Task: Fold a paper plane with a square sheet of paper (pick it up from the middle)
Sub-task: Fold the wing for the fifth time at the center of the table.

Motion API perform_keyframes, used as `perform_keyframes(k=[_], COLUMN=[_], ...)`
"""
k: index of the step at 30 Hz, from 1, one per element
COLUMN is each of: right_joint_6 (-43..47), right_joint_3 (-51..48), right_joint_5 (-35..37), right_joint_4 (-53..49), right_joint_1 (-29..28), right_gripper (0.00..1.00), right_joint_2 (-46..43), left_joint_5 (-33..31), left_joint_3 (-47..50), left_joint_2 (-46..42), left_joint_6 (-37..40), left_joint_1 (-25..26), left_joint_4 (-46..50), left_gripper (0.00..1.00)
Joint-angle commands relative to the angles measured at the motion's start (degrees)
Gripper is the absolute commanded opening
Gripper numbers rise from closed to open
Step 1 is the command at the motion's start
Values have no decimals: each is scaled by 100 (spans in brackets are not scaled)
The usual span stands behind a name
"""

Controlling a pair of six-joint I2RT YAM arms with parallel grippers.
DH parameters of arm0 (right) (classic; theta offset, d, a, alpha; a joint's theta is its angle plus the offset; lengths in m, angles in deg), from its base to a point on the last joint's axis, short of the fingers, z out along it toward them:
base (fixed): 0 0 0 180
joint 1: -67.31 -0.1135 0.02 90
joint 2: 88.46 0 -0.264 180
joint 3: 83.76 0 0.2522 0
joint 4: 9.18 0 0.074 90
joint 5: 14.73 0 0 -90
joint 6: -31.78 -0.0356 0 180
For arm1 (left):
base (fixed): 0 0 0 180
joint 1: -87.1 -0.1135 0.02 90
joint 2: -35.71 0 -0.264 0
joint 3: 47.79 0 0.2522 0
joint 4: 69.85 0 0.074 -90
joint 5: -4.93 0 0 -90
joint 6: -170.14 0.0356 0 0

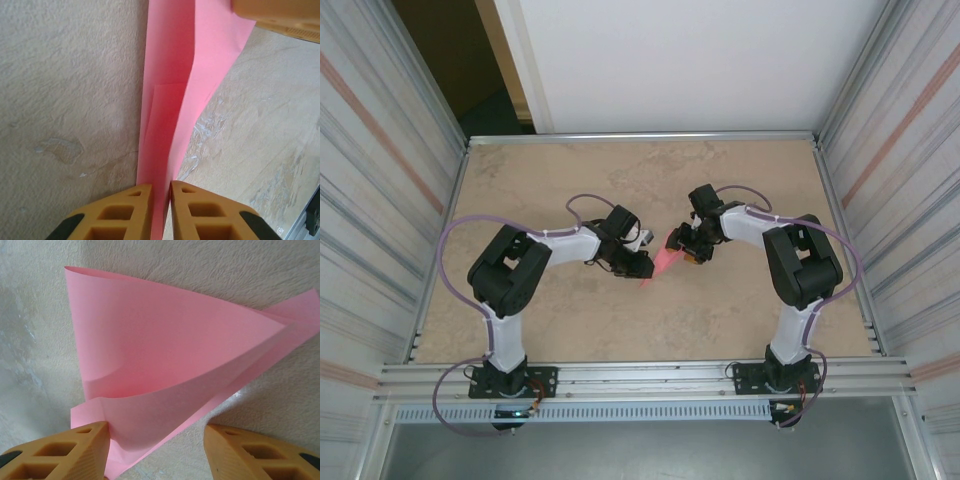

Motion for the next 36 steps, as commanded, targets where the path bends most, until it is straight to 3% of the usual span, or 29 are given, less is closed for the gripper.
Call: perform_keyframes(k=[1, 8, 16, 21, 25, 32, 36], right_joint_6=[45, 109, 339, 486, 428, 136, 119], right_joint_3=[-352, -327, -611, -1019, -1017, -804, -645], right_joint_5=[599, 333, -154, -585, -714, -792, -944], right_joint_4=[349, 375, 534, 872, 1141, 1625, 1680], right_joint_1=[-168, -97, 113, 21, -226, -287, -285], right_gripper=[54, 55, 61, 60, 52, 28, 23], right_joint_2=[968, 485, -1066, -1647, -1586, -1051, -742], left_joint_5=[-127, -183, -235, -214, -219, -193, -141], left_joint_3=[39, -49, -119, -138, -153, -154, -186], left_joint_2=[273, 361, 432, 424, 425, 440, 467], left_joint_6=[49, 74, 91, 100, 100, 92, 81], left_joint_1=[-8, -14, -13, -11, -9, -8, -9], left_joint_4=[294, 481, 631, 631, 639, 657, 657], left_gripper=[18, 18, 17, 17, 17, 17, 17])
